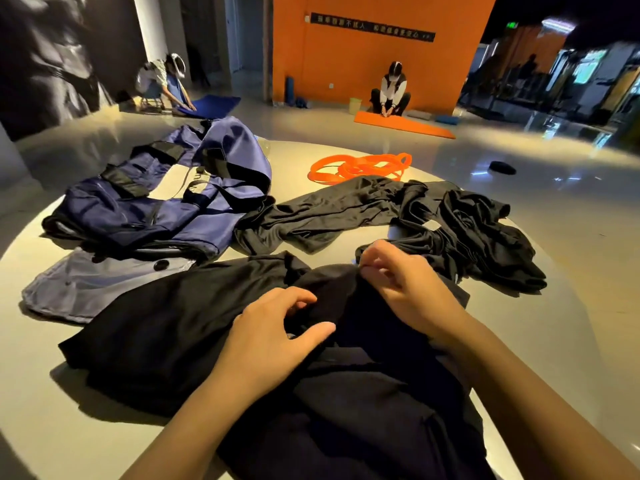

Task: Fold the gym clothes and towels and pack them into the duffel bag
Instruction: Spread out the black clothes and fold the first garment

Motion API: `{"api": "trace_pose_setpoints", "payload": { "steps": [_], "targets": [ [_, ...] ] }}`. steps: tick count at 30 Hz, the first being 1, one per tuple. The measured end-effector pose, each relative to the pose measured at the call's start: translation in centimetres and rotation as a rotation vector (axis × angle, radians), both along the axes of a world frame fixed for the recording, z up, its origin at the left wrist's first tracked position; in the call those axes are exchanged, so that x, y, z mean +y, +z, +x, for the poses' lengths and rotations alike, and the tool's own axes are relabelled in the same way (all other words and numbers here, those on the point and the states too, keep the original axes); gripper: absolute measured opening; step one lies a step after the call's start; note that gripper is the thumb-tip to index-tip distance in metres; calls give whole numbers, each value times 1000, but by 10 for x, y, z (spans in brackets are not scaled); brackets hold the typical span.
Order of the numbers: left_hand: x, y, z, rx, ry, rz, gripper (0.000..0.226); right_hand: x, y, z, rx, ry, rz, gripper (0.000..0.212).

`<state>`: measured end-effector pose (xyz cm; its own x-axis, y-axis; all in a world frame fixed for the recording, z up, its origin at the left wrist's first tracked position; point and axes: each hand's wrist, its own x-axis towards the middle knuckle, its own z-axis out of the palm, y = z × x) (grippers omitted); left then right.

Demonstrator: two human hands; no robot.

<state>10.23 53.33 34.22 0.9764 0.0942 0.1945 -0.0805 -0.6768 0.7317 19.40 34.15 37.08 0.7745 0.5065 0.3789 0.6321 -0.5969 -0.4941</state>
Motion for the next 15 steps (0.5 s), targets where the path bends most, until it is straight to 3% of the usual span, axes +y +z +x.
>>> {"api": "trace_pose_setpoints", "payload": {
  "steps": [5, 10, 12, 15],
  "targets": [
    [-27, 31, 13, -105, 108, -60, 52, 21, 63, 0, -39, -15, 306, 5],
    [-32, 54, 25, -360, 83, -27, 6, 19, 106, -4, -153, -73, 436, 8],
    [-27, 68, 20, -400, 73, -188, 11, 9, 121, -5, -190, -74, 488, 7],
    [-14, 95, 18, -217, -13, -779, 13, -6, 139, -9, -127, 20, 525, 11]
  ]
}}
